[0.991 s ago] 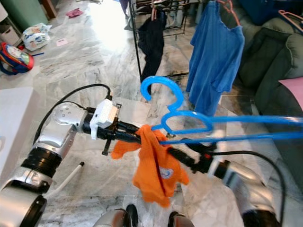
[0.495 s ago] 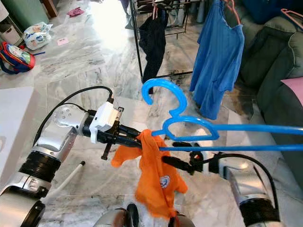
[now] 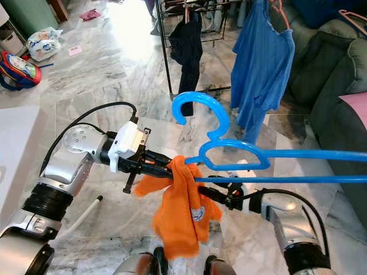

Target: Hang hanger

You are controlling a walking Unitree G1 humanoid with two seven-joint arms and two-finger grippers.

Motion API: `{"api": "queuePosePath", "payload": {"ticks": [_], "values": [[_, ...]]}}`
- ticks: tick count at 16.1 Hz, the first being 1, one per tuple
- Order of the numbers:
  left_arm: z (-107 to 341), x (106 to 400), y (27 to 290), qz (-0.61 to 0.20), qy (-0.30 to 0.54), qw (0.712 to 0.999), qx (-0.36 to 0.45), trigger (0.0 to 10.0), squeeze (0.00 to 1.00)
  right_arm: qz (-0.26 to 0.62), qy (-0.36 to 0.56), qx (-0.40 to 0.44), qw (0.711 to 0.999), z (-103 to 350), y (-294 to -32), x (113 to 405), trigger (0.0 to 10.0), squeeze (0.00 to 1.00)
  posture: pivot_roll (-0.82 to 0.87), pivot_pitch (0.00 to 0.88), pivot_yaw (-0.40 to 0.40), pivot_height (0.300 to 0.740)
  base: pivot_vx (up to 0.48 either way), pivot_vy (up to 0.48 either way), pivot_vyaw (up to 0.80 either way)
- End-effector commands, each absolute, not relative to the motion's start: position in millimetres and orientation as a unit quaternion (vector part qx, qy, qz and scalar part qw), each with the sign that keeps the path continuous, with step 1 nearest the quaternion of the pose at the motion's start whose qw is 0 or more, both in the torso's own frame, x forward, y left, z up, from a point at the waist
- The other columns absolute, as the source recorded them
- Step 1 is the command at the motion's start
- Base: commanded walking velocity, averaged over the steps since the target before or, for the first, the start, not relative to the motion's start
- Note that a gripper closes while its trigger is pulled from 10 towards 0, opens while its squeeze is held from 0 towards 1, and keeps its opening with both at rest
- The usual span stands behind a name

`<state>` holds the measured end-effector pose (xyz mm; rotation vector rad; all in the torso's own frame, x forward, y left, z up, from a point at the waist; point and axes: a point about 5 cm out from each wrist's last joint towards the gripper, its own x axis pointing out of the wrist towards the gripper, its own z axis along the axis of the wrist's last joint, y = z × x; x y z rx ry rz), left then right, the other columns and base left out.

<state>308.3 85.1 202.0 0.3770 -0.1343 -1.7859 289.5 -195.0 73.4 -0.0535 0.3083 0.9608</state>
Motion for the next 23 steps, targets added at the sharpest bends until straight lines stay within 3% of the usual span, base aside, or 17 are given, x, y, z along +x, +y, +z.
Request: {"api": "queuePosePath", "payload": {"ticks": [1, 4, 8, 13, 16, 17, 18, 23], "values": [[206.2, 304.3, 84.4, -0.778, -0.071, 0.603, 0.163, 0.0, 0.00, 0.454, 0.156, -0.021, 0.877, 64.5, -193.9, 285.9, 0.0, 0.00, -0.02, 0.224, 0.105, 0.740, 0.000, 0.000, 0.00], [207.6, 302.2, 82.2, -0.779, -0.072, 0.601, 0.161, 0.0, 0.00, 0.414, 0.139, -0.009, 0.899, 58.7, -187.5, 295.1, 0.0, 0.00, -0.01, 0.230, 0.104, 0.740, 0.000, 0.000, 0.00], [207.4, 300.7, 81.5, -0.779, -0.072, 0.603, 0.159, 0.0, 0.00, 0.393, 0.138, -0.011, 0.909, 52.6, -184.9, 297.2, 0.0, 0.00, -0.01, 0.234, 0.100, 0.740, 0.000, 0.000, 0.00], [206.9, 299.4, 80.3, -0.774, -0.076, 0.610, 0.154, 0.0, 0.00, 0.289, 0.100, -0.011, 0.952, 56.5, -195.7, 308.3, 0.0, 0.00, -0.01, 0.236, 0.090, 0.740, 0.000, 0.000, 0.00], [202.3, 304.2, 81.2, -0.757, -0.081, 0.627, 0.169, 0.0, 0.00, 0.302, 0.089, -0.015, 0.949, 58.2, -197.6, 304.4, 0.0, 0.00, -0.01, 0.237, 0.088, 0.740, 0.000, 0.000, 0.00], [199.8, 307.9, 82.8, -0.747, -0.081, 0.637, 0.171, 0.0, 0.00, 0.325, 0.092, -0.024, 0.941, 58.6, -200.0, 298.8, 7.8, 0.00, -0.01, 0.238, 0.087, 0.740, 0.000, 0.000, 0.00], [197.5, 309.7, 86.1, -0.748, -0.070, 0.638, 0.170, 0.0, 0.00, 0.343, 0.097, -0.033, 0.934, 59.2, -204.8, 293.7, 10.0, 0.00, -0.02, 0.239, 0.087, 0.740, 0.000, 0.000, 0.00], [200.4, 311.0, 93.6, -0.771, -0.046, 0.610, 0.177, 0.0, 0.00, 0.411, 0.139, -0.024, 0.901, 78.0, -254.1, 269.9, 10.0, 0.00, -0.03, 0.243, 0.095, 0.740, 0.000, 0.000, 0.00]]}}
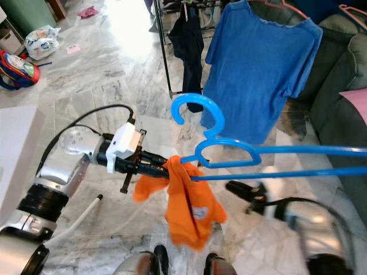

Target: Hang hanger

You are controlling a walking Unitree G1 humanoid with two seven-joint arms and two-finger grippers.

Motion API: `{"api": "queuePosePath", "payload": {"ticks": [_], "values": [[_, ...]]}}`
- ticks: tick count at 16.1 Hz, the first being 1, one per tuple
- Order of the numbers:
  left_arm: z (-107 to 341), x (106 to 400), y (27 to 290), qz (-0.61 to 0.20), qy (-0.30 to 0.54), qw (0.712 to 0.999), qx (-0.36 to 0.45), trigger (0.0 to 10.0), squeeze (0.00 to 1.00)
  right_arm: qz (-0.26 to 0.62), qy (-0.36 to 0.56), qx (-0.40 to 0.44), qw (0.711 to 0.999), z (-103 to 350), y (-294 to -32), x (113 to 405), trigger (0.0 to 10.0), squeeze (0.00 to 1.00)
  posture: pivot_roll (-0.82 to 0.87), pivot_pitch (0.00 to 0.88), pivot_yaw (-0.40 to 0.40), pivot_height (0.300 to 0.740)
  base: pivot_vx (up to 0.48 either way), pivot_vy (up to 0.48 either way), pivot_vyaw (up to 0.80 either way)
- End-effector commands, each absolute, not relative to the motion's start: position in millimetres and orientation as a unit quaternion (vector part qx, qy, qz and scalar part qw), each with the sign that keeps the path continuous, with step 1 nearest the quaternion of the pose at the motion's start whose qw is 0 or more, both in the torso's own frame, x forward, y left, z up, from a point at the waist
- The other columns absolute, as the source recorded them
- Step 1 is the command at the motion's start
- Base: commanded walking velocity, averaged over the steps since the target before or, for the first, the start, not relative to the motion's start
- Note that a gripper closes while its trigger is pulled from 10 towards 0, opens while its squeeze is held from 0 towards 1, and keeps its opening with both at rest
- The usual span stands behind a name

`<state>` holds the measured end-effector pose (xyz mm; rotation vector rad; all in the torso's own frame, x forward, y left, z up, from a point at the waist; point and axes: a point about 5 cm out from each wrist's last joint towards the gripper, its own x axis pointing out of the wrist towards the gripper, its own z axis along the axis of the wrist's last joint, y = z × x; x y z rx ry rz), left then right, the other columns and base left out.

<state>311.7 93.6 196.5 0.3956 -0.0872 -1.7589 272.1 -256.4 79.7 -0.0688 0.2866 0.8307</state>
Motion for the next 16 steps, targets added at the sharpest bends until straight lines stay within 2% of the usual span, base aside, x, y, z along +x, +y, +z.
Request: {"api": "queuePosePath", "payload": {"ticks": [1, 4, 5, 6, 7, 8, 9, 16], "values": [[200.7, 310.9, 92.4, -0.774, -0.047, 0.605, 0.181, 0.0, 0.00, 0.421, 0.140, -0.018, 0.896, 84.9, -260.8, 267.7, 10.0, 0.00, -0.03, 0.242, 0.097, 0.740, 0.000, 0.000, 0.00], [206.5, 307.3, 85.3, -0.788, -0.060, 0.587, 0.178, 0.0, 0.00, 0.464, 0.158, 0.002, 0.872, 94.1, -263.3, 259.3, 10.0, 0.00, -0.04, 0.239, 0.101, 0.740, 0.000, 0.000, 0.00], [205.1, 305.0, 84.4, -0.796, -0.055, 0.576, 0.179, 0.0, 0.00, 0.481, 0.168, 0.009, 0.860, 91.7, -258.4, 255.7, 10.0, 0.11, -0.03, 0.237, 0.101, 0.740, 0.000, 0.000, 0.00], [202.2, 304.0, 84.7, -0.801, -0.046, 0.569, 0.179, 0.0, 0.00, 0.487, 0.170, 0.005, 0.857, 90.2, -254.0, 255.3, 10.0, 0.11, -0.03, 0.236, 0.102, 0.740, 0.000, 0.000, 0.00], [194.7, 304.8, 87.1, -0.804, -0.027, 0.565, 0.186, 0.0, 0.00, 0.505, 0.181, 0.008, 0.844, 89.0, -246.8, 252.3, 10.0, 0.52, -0.03, 0.235, 0.105, 0.740, 0.000, 0.000, 0.00], [193.3, 305.1, 87.6, -0.804, -0.023, 0.564, 0.188, 0.0, 0.00, 0.509, 0.182, 0.009, 0.841, 89.3, -245.4, 251.8, 10.0, 0.79, -0.03, 0.235, 0.104, 0.740, 0.000, 0.000, 0.00], [191.5, 305.2, 86.7, -0.805, -0.022, 0.562, 0.188, 0.0, 0.00, 0.521, 0.190, 0.012, 0.832, 90.1, -242.6, 250.1, 10.0, 1.00, -0.03, 0.235, 0.104, 0.740, 0.000, 0.000, 0.00], [200.8, 300.9, 78.6, -0.817, -0.040, 0.541, 0.193, 0.0, 0.00, 0.538, 0.252, -0.085, 0.800, 90.4, -255.3, 249.3, 10.0, 1.00, -0.02, 0.230, 0.112, 0.740, 0.000, 0.000, 0.00]]}}
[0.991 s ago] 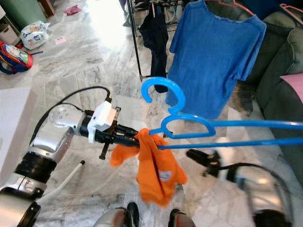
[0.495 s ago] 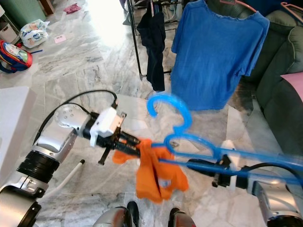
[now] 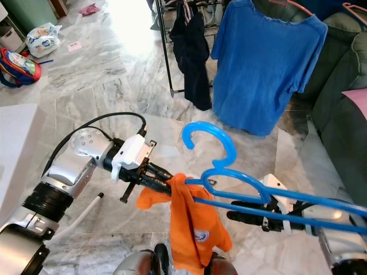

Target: Hang hanger

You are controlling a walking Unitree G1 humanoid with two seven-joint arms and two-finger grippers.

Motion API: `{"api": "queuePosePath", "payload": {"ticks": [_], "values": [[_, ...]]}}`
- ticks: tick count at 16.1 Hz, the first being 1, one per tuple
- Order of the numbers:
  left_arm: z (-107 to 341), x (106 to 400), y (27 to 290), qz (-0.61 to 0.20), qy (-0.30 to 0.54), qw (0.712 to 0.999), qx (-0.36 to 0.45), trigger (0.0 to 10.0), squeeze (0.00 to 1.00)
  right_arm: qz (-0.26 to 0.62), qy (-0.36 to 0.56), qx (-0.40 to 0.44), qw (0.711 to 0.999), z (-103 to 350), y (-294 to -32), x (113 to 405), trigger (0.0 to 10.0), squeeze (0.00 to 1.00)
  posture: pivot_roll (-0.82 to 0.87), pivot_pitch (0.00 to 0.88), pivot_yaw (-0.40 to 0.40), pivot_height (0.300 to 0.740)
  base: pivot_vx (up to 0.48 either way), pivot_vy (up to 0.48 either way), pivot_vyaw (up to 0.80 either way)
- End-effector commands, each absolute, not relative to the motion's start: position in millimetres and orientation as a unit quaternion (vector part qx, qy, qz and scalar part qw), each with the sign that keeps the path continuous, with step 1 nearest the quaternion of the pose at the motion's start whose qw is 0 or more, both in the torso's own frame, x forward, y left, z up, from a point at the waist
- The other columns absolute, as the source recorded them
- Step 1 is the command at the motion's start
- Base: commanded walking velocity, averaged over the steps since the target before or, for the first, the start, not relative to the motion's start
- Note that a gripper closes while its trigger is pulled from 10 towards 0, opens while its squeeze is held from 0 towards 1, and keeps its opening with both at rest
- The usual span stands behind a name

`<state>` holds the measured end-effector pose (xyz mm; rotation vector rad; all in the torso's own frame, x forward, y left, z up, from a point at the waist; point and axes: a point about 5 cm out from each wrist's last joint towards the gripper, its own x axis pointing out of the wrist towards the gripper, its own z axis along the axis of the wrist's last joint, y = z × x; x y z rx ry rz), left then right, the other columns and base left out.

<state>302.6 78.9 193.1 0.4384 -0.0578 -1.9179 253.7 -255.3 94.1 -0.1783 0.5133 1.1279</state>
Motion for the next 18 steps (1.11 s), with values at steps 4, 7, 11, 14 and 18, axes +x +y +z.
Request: {"api": "queuePosePath", "payload": {"ticks": [4, 7, 11, 14, 18], "values": [[204.7, 297.2, 73.8, -0.822, -0.052, 0.535, 0.187, 0.0, 0.00, 0.498, 0.198, -0.160, 0.829, 96.6, -246.8, 274.6, 10.0, 1.00, -0.02, 0.235, 0.108, 0.740, 0.000, 0.000, 0.00], [206.0, 296.0, 72.1, -0.824, -0.057, 0.533, 0.182, 0.0, 0.00, 0.486, 0.175, -0.185, 0.836, 94.8, -239.9, 283.1, 10.0, 1.00, -0.02, 0.238, 0.109, 0.740, 0.000, 0.000, 0.00], [211.8, 293.6, 68.5, -0.828, -0.067, 0.528, 0.176, 0.0, 0.00, 0.512, 0.174, -0.173, 0.823, 90.0, -227.3, 286.4, 10.0, 1.00, -0.01, 0.239, 0.112, 0.740, 0.000, 0.000, 0.00], [214.0, 292.4, 66.0, -0.830, -0.073, 0.524, 0.175, 0.0, 0.00, 0.548, 0.177, -0.158, 0.802, 89.3, -218.0, 285.0, 10.0, 1.00, -0.01, 0.241, 0.109, 0.740, 0.000, 0.000, 0.00], [217.1, 289.9, 62.1, -0.833, -0.079, 0.520, 0.170, 0.0, 0.00, 0.550, 0.164, -0.126, 0.809, 85.9, -201.5, 296.2, 10.0, 0.00, 0.00, 0.241, 0.107, 0.740, 0.000, 0.000, 0.00]]}}
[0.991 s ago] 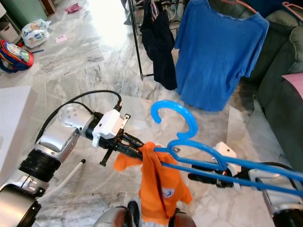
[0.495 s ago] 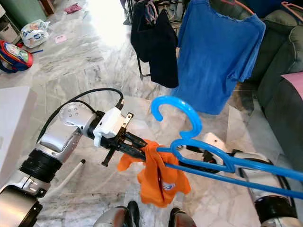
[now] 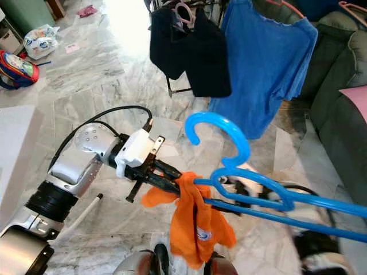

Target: Hang hanger

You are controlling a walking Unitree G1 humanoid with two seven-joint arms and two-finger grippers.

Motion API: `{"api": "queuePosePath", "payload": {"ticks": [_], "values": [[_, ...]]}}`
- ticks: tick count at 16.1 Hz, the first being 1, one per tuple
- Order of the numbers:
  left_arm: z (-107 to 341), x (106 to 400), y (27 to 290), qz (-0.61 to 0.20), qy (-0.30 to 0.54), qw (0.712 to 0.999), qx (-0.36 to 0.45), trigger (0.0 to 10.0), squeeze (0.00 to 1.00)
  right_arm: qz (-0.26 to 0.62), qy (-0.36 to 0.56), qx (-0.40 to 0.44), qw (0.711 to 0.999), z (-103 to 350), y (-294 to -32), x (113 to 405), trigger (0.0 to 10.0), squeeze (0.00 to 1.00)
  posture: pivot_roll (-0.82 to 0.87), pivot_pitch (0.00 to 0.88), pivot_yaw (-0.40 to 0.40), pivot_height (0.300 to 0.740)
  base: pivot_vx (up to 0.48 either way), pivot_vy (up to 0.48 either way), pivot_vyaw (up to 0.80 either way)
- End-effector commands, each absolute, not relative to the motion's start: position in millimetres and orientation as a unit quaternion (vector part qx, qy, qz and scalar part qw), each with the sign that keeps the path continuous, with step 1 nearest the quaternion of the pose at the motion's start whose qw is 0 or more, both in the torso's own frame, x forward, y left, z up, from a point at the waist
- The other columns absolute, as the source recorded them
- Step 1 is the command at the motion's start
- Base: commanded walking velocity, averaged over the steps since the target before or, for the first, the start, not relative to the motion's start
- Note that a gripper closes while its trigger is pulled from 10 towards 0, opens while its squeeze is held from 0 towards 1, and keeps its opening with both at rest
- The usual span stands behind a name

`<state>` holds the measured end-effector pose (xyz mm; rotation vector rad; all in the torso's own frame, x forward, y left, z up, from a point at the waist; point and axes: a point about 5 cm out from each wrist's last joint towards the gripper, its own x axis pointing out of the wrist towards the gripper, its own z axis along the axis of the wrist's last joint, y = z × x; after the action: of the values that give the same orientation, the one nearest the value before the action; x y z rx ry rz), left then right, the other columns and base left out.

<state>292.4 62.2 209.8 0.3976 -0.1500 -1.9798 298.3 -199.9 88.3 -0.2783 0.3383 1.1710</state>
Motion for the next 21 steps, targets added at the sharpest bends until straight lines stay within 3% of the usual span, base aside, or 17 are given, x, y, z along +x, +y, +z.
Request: {"api": "queuePosePath", "payload": {"ticks": [1, 2, 3, 4, 6, 9, 10, 11, 13, 14, 15, 16, 19, 21], "values": [[218.3, 289.6, 60.9, -0.833, -0.082, 0.520, 0.170, 0.0, 0.00, 0.556, 0.153, -0.123, 0.808, 83.2, -187.6, 299.8, 10.0, 0.00, 0.01, 0.241, 0.108, 0.740, 0.000, 0.000, 0.00], [219.1, 289.4, 60.6, -0.833, -0.083, 0.520, 0.170, 0.0, 0.00, 0.562, 0.148, -0.107, 0.807, 82.7, -179.6, 301.2, 9.5, 0.00, 0.01, 0.242, 0.108, 0.740, 0.000, 0.000, 0.00], [219.7, 289.2, 60.3, -0.833, -0.084, 0.520, 0.169, 0.0, 0.00, 0.571, 0.144, -0.090, 0.803, 82.0, -171.8, 301.3, 0.0, 0.00, 0.02, 0.242, 0.109, 0.740, 0.000, 0.000, 0.00], [219.9, 289.2, 60.1, -0.833, -0.084, 0.520, 0.169, 0.0, 0.00, 0.575, 0.142, -0.085, 0.801, 81.7, -168.5, 301.2, 0.0, 0.00, 0.02, 0.242, 0.109, 0.740, 0.000, 0.000, 0.00], [219.7, 288.8, 60.0, -0.833, -0.083, 0.520, 0.169, 0.0, 0.00, 0.621, 0.142, -0.046, 0.770, 77.3, -150.3, 293.1, 0.0, 0.00, 0.03, 0.243, 0.107, 0.740, 0.000, 0.000, 0.00], [216.0, 291.7, 63.0, -0.828, -0.076, 0.527, 0.174, 0.0, 0.00, 0.641, 0.159, -0.045, 0.749, 74.2, -154.2, 283.8, 0.0, 0.00, 0.02, 0.240, 0.102, 0.740, 0.000, 0.000, 0.00], [215.8, 292.2, 63.1, -0.828, -0.076, 0.528, 0.174, 0.0, 0.00, 0.639, 0.164, -0.047, 0.750, 73.2, -157.8, 283.1, 1.8, 0.00, 0.02, 0.238, 0.102, 0.740, 0.000, 0.000, 0.00], [212.9, 296.3, 64.8, -0.820, -0.072, 0.541, 0.176, 0.0, 0.00, 0.608, 0.176, -0.057, 0.772, 70.8, -177.9, 281.7, 2.2, 0.00, 0.01, 0.235, 0.100, 0.740, 0.000, 0.000, 0.00], [209.0, 301.4, 66.2, -0.810, -0.069, 0.555, 0.176, 0.0, 0.00, 0.588, 0.182, -0.058, 0.786, 71.7, -193.7, 276.9, 2.0, 0.00, 0.01, 0.234, 0.097, 0.740, 0.000, 0.000, 0.00], [205.4, 309.3, 67.5, -0.788, -0.076, 0.578, 0.196, 0.0, 0.00, 0.565, 0.191, -0.075, 0.799, 70.0, -206.2, 271.3, 2.4, 0.00, 0.00, 0.231, 0.097, 0.740, 0.000, 0.000, 0.00], [203.9, 315.6, 67.2, -0.769, -0.083, 0.600, 0.204, 0.0, 0.00, 0.549, 0.198, -0.082, 0.808, 68.3, -213.3, 267.5, 6.9, 0.00, 0.00, 0.231, 0.098, 0.740, 0.000, 0.000, 0.00], [201.0, 323.1, 66.7, -0.744, -0.089, 0.627, 0.211, 0.0, 0.00, 0.528, 0.206, -0.089, 0.819, 65.5, -220.5, 263.5, 10.0, 0.00, -0.01, 0.230, 0.099, 0.740, 0.000, 0.000, 0.00], [170.6, 346.6, 69.3, -0.644, -0.036, 0.700, 0.306, 0.6, 0.00, 0.478, 0.225, -0.120, 0.841, 54.7, -227.3, 248.7, 10.0, 0.00, -0.03, 0.226, 0.110, 0.740, 0.000, 0.000, 0.00], [161.7, 355.6, 68.1, -0.600, -0.022, 0.744, 0.294, 0.0, 0.00, 0.475, 0.215, -0.111, 0.846, 53.2, -213.1, 240.5, 10.0, 0.00, -0.05, 0.223, 0.115, 0.740, 0.000, 0.000, 0.00]]}}
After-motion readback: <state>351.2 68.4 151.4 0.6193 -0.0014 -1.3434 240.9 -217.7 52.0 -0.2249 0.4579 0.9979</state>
